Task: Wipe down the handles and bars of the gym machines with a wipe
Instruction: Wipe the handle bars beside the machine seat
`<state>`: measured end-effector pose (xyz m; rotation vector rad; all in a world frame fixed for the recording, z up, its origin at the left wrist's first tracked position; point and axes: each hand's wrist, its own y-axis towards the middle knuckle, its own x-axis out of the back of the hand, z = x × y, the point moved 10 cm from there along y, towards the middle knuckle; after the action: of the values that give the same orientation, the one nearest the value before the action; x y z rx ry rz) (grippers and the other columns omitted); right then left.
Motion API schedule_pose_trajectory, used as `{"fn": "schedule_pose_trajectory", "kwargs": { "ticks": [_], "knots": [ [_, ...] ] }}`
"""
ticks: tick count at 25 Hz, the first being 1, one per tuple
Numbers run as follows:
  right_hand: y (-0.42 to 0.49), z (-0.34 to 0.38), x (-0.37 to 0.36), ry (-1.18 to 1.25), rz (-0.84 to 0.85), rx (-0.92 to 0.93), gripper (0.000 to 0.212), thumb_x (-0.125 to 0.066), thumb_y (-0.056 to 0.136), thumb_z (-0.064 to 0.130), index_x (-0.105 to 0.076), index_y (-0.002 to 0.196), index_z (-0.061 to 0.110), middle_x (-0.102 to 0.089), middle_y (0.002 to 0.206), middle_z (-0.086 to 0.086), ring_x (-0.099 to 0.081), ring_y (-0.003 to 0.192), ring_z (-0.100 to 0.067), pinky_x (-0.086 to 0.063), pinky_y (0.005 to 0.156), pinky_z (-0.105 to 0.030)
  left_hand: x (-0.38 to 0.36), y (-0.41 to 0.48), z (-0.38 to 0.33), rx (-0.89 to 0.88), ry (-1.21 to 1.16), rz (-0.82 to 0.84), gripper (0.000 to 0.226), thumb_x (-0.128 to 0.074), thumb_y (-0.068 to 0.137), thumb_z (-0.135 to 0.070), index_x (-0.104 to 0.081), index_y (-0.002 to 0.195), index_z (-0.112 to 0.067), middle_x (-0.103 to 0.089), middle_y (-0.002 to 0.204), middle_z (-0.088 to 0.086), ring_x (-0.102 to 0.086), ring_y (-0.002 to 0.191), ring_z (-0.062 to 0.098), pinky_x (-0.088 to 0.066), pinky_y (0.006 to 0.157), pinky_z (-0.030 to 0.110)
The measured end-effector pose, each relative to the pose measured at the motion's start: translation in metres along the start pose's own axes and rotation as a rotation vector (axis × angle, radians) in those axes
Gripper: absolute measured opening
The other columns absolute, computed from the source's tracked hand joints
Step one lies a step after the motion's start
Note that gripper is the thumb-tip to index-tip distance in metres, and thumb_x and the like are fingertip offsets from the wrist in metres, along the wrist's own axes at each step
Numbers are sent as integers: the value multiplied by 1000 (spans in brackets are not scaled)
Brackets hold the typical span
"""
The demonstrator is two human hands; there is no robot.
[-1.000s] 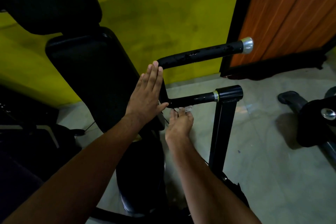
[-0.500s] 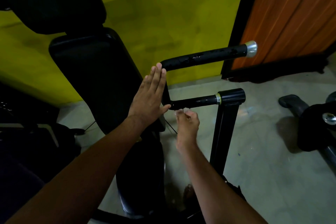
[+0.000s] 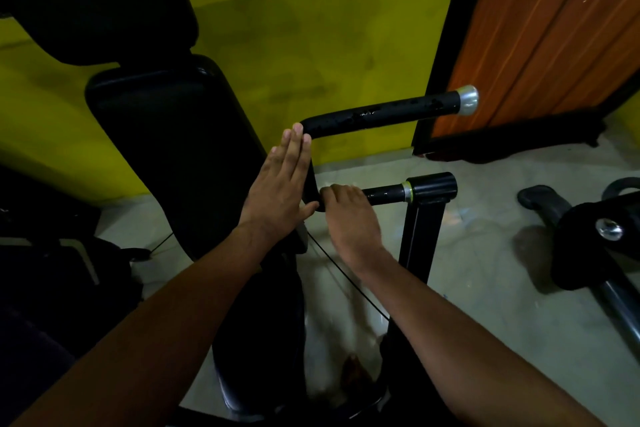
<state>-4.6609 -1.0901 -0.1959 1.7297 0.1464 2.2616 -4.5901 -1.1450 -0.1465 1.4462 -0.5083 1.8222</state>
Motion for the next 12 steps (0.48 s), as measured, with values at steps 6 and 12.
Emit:
{"fn": "schedule_pose_trajectory", "kwargs": {
  "ticks": [6,12],
  "knots": [
    [8,-20,10,-83,135,-80,28,-52,92,8,-51,120,12,-63,110,-7,-61,99,-26,-47,85,-37,1,0,-2,5,-15,-8,123,-61,81,-64,19,150,0,21,158,19,12,149,31,-10,122,41],
    [-11,-65,26,-36,-89,-211,25,-63,85,2,-65,108,10,-71,99,-10,-66,92,-27,-53,82,-40,0,0,-2,-10,12,-9,123,-59,81,-66,17,150,2,18,159,21,10,149,33,-12,122,43]
  ]
}}
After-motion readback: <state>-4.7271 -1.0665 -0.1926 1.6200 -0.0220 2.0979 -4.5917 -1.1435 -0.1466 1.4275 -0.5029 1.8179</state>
